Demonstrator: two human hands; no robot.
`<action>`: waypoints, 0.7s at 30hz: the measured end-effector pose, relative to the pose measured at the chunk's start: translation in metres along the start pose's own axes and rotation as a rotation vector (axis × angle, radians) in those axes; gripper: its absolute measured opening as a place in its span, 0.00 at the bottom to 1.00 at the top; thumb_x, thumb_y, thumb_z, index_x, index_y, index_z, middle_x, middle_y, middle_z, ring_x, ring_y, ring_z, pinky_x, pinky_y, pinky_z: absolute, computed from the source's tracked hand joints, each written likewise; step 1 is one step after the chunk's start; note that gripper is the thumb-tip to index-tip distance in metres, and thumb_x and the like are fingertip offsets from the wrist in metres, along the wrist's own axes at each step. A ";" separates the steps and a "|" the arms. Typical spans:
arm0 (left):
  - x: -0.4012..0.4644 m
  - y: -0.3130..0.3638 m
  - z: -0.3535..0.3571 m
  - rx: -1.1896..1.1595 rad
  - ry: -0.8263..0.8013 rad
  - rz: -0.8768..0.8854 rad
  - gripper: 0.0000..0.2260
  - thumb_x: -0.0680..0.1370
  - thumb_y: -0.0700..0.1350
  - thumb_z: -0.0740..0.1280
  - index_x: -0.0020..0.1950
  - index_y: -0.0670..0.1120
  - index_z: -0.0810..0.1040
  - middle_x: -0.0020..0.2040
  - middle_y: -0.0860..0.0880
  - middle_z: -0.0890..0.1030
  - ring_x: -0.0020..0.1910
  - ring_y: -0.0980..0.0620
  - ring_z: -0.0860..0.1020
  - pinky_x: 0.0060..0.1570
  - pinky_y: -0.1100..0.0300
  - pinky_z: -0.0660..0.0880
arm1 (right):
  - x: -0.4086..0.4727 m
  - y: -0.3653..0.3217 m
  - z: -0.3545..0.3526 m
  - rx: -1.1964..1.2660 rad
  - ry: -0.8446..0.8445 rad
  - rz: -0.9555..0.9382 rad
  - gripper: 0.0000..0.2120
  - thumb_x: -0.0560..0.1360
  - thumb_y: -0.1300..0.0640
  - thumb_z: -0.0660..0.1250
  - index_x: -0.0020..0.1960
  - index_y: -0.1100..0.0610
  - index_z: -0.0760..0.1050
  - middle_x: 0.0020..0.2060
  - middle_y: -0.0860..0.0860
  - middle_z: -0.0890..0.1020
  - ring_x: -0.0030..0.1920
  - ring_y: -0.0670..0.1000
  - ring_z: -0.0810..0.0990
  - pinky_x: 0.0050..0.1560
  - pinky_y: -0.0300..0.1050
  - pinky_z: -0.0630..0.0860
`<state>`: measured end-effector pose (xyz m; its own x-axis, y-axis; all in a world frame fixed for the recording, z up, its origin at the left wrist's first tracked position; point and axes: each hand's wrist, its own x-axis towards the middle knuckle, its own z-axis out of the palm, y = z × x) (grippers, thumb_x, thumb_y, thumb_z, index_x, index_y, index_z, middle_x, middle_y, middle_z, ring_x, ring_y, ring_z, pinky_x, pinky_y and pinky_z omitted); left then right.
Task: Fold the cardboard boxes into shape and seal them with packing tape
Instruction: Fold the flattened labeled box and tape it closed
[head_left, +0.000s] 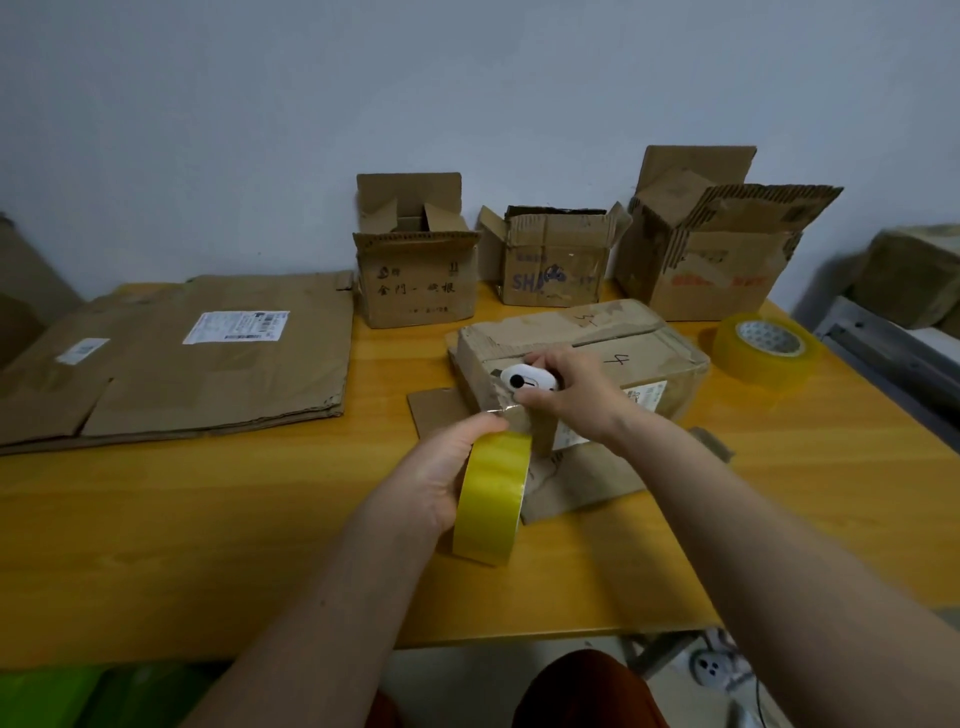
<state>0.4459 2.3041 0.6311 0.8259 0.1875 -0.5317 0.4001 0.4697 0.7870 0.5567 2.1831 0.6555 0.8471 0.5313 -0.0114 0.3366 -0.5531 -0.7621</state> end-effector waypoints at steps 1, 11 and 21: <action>0.000 -0.001 0.000 -0.005 -0.002 -0.004 0.12 0.72 0.46 0.73 0.52 0.40 0.80 0.43 0.39 0.83 0.40 0.43 0.83 0.43 0.51 0.80 | 0.000 0.001 0.001 -0.006 0.005 -0.018 0.08 0.72 0.54 0.72 0.47 0.56 0.76 0.57 0.54 0.75 0.56 0.55 0.73 0.57 0.58 0.74; 0.002 0.008 -0.005 -0.021 -0.045 0.000 0.10 0.72 0.43 0.72 0.51 0.42 0.80 0.36 0.43 0.84 0.32 0.47 0.83 0.31 0.55 0.80 | 0.004 -0.001 0.003 -0.004 -0.010 -0.029 0.13 0.66 0.56 0.77 0.38 0.53 0.72 0.59 0.50 0.76 0.62 0.53 0.71 0.62 0.58 0.71; 0.001 0.001 -0.010 -0.027 -0.010 0.068 0.10 0.73 0.47 0.72 0.50 0.42 0.82 0.40 0.43 0.85 0.37 0.47 0.84 0.36 0.56 0.80 | 0.012 -0.023 0.032 -0.164 0.218 0.060 0.14 0.66 0.48 0.76 0.37 0.51 0.71 0.42 0.48 0.73 0.54 0.53 0.68 0.48 0.47 0.66</action>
<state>0.4432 2.3138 0.6278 0.8547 0.2115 -0.4740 0.3321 0.4790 0.8126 0.5464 2.2228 0.6526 0.9300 0.3538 0.0996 0.3303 -0.6855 -0.6489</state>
